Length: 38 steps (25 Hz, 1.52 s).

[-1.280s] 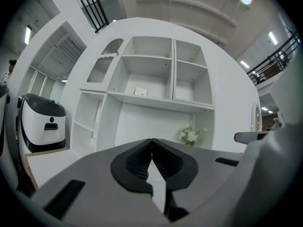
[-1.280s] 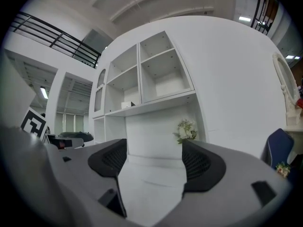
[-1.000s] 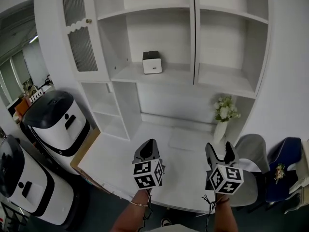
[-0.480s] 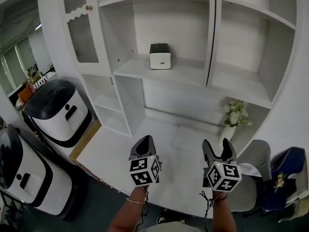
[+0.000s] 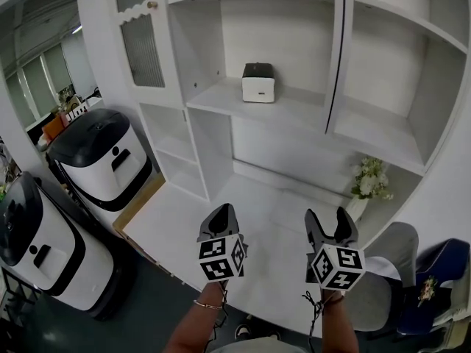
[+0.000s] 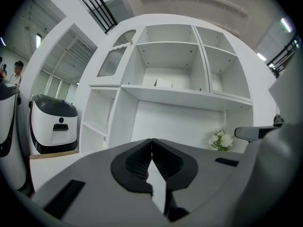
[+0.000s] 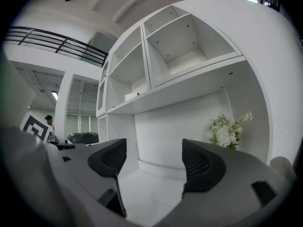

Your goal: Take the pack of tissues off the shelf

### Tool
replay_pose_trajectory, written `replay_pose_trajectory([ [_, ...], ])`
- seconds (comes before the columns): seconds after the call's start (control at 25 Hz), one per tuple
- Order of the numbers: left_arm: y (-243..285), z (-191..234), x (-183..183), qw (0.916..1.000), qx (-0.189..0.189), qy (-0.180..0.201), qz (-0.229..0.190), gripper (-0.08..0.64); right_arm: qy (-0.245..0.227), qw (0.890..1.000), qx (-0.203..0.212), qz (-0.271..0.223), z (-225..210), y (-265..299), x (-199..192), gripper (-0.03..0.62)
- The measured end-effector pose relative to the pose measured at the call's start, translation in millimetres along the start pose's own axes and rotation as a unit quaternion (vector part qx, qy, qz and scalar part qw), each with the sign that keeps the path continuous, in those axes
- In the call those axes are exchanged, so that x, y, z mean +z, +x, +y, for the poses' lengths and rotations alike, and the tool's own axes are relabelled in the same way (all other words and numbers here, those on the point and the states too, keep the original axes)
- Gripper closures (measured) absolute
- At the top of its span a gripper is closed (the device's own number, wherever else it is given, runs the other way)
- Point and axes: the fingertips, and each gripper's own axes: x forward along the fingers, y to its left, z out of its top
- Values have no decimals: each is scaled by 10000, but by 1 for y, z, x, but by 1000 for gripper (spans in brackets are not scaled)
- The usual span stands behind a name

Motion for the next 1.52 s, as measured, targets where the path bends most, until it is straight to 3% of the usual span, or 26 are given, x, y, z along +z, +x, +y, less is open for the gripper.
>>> replay_pose_trajectory([
  [0.2,-6,7,6,9999,101,-94,-39,541,-47,9995,294,-84,17,5,10,219],
  [0.88,-23,59,86,9976,458,306,-425,541,-466,9894,1181,-698,107,47,107,218],
  [1.04,-28,70,102,9973,465,166,-545,541,-471,9863,1352,-814,130,57,127,216],
  [1.24,-33,86,124,9961,518,111,-711,541,-492,9848,1381,-932,148,72,148,215],
  [1.52,-29,110,162,9932,628,378,-903,541,-755,9860,1146,-948,153,107,180,215],
])
